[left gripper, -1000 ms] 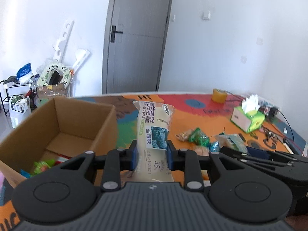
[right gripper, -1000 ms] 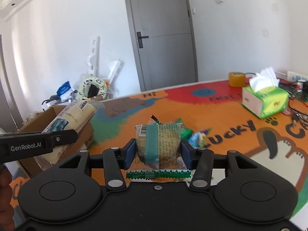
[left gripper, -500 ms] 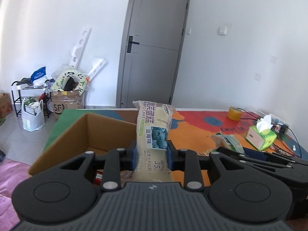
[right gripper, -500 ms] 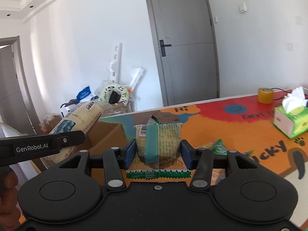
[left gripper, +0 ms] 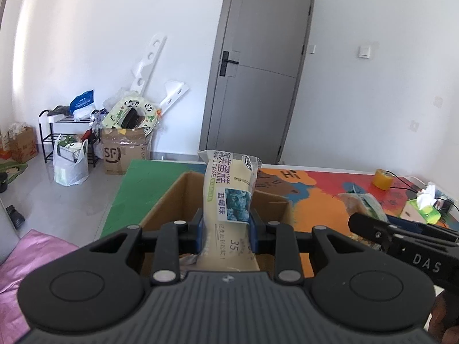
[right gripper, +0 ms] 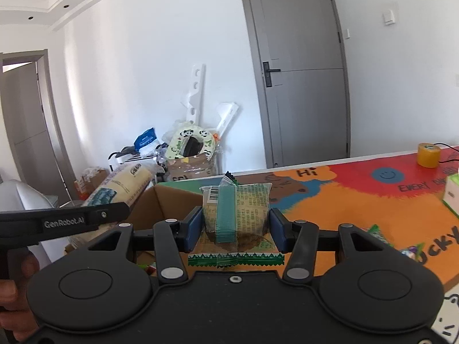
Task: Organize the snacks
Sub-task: 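Carry the cake bag into the box and open the left gripper while the right carries its packet, then open the right gripper to drop the teal-strip bread packet into the box, then move both open grippers back over the snack pile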
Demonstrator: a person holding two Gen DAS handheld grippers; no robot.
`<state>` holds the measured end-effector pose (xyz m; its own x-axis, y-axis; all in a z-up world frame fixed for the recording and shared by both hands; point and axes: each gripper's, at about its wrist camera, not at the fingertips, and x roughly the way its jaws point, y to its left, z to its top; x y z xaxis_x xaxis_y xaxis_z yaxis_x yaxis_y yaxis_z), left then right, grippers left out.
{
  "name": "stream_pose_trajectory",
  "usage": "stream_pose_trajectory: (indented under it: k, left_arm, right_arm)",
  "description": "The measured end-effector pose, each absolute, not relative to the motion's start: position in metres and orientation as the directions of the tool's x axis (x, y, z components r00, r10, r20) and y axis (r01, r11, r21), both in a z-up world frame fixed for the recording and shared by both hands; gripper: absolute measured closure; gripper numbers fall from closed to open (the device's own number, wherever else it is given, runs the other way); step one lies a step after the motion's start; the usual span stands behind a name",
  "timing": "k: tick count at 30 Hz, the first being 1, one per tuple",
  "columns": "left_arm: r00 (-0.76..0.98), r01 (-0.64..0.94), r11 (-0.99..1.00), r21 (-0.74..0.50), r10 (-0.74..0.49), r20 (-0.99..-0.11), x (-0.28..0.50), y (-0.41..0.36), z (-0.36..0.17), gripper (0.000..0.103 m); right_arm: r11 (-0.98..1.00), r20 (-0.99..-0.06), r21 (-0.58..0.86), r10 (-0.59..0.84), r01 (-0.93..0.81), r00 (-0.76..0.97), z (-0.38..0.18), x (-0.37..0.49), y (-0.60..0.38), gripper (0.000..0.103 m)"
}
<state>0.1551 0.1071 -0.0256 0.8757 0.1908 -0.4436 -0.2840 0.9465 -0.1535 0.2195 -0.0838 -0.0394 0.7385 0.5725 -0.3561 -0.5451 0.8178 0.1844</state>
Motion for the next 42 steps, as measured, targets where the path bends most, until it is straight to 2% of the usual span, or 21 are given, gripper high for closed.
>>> stream_pose_trajectory:
  k: [8,17,21,23,25,28,30,33,37,42]
  left_arm:
    - [0.851,-0.337,0.922,-0.192,0.211,-0.481,0.159,0.138,-0.036,0.073]
    - [0.853,-0.350,0.911,-0.216,0.215,-0.476,0.140,0.146,-0.032,0.069]
    - [0.850,-0.370,0.904,-0.213,0.237,-0.471,0.132,0.147,-0.029,0.046]
    - [0.847,-0.388,0.898,-0.208,0.260,-0.463,0.131,0.146,-0.028,0.036]
    - [0.850,-0.394,0.895,-0.209,0.268,-0.454,0.128,0.144,-0.027,0.026]
    - [0.852,-0.399,0.893,-0.206,0.278,-0.444,0.129,0.136,-0.024,0.021]
    - [0.849,-0.412,0.888,-0.206,0.291,-0.441,0.128,0.132,-0.023,0.018]
    - [0.857,-0.415,0.883,-0.220,0.299,-0.419,0.125,0.125,-0.021,0.015]
    - [0.860,-0.401,0.882,-0.246,0.271,-0.432,0.124,0.118,-0.018,0.014]
    - [0.866,-0.381,0.900,-0.214,0.267,-0.422,0.121,0.098,-0.014,0.014]
  right_arm:
    - [0.797,-0.355,0.187,0.600,-0.574,0.717,-0.036,0.224,-0.056,0.053]
    - [0.775,-0.350,0.201,0.628,-0.599,0.695,-0.034,0.229,-0.029,0.053]
    - [0.754,-0.323,0.228,0.655,-0.616,0.682,-0.031,0.232,-0.025,0.053]
    - [0.759,-0.329,0.242,0.650,-0.604,0.685,-0.030,0.235,-0.026,0.045]
    - [0.768,-0.318,0.258,0.641,-0.587,0.699,-0.029,0.233,-0.034,0.026]
    - [0.791,-0.310,0.259,0.611,-0.554,0.728,-0.029,0.229,-0.050,0.007]
    - [0.811,-0.313,0.254,0.584,-0.526,0.749,-0.030,0.226,-0.061,0.000]
    - [0.829,-0.319,0.265,0.557,-0.492,0.767,-0.033,0.222,-0.081,0.000]
    - [0.848,-0.329,0.279,0.525,-0.451,0.785,-0.037,0.218,-0.103,0.000]
    - [0.873,-0.321,0.269,0.479,-0.406,0.817,-0.040,0.209,-0.131,0.000]
